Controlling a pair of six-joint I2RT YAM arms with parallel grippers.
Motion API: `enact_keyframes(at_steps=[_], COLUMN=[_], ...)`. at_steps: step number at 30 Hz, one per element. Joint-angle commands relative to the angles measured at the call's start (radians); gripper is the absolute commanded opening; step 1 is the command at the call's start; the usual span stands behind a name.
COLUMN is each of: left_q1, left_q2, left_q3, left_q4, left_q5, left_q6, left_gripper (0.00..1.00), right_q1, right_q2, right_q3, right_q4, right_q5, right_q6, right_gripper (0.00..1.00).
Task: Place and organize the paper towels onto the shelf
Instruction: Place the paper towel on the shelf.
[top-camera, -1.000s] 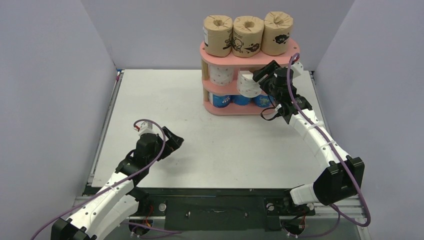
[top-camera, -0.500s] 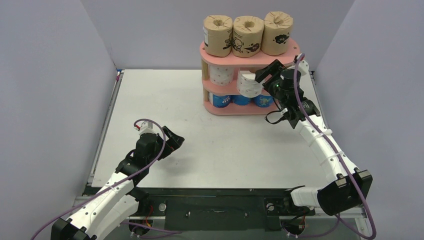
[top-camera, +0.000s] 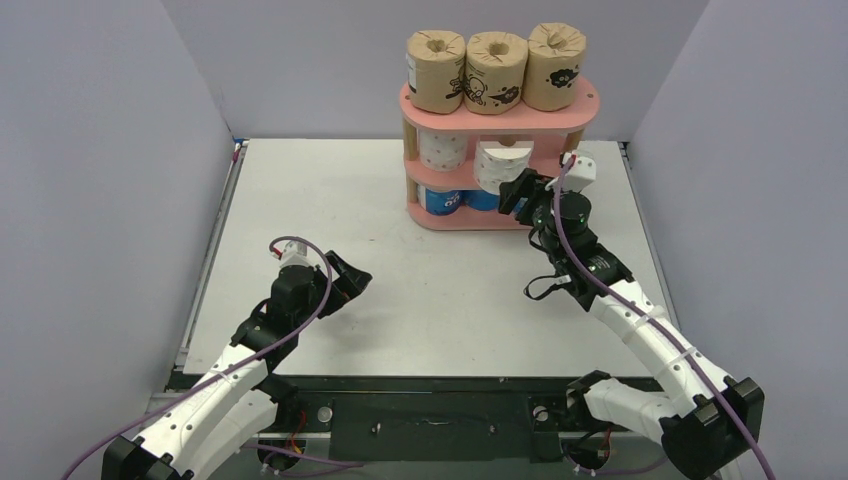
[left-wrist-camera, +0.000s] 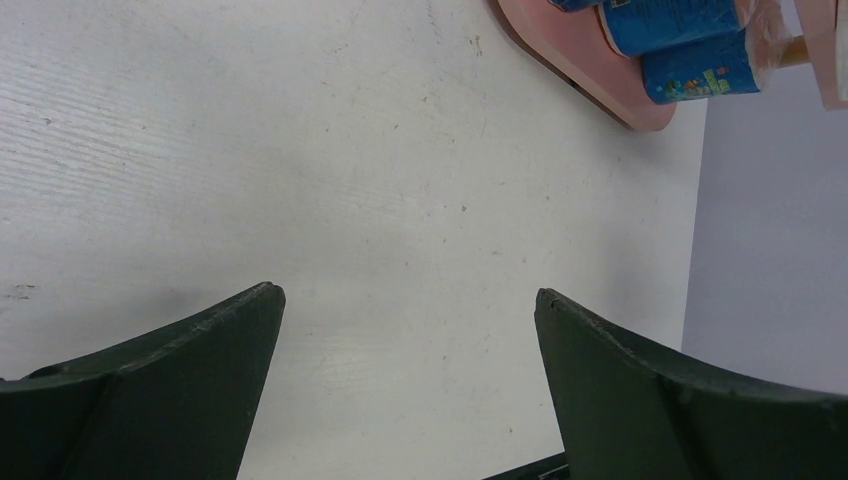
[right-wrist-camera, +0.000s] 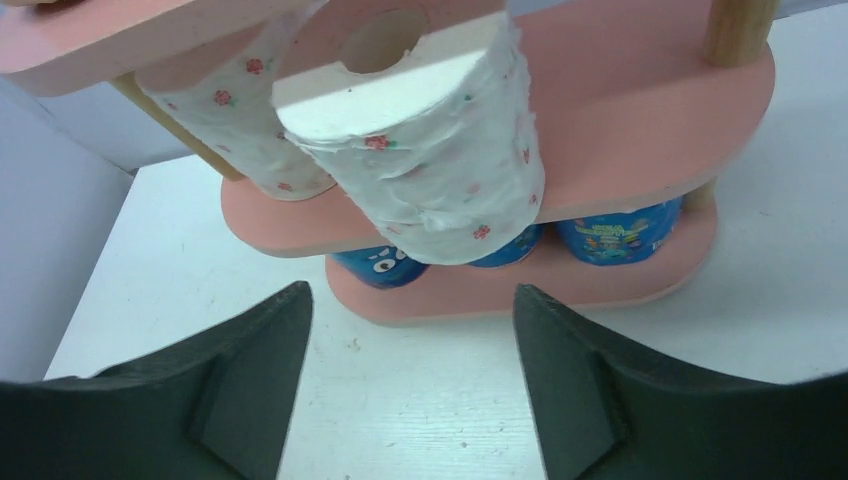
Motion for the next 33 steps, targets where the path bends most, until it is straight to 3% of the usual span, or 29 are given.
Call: enact_keyframes(at_steps=[1,2,4,20,33], left_q1=[0.007,0.007,0.007,0.007,0.007], left_q2=[-0.009,-0.014,-0.022,-0.04,-0.034], left_q3=[-0.004,-0.003,-0.003,-0.005,-0.005], left_q4=[0.063,0.062,0.057,0.032,0.024], left_q5=[0.021,0.021,0.018,0.0,-0.019], left_q6=[-0.007,-0.006,-0.004,0.006,0.019], left_gripper=[0.96,0.96,0.96,0.96,0.96], right_q1=[-0.034,-0.043,-0.06,-0.098,-0.102], right_q2=[-0.001,-0.007,-0.002,0.189,0.319], right_q3=[-0.046,-0.065,-0.092,-0.004,0.072], right_q4=[0.09,0.113,0.175,0.261,0.294], right_q5=[0.045,0.02,0.014,-0.075,-0.055], right_q6=[-0.08,-0.066,-0.065,-0.092,-0.084], right_gripper=[0.75,0.81,0.83,0.85,0.73])
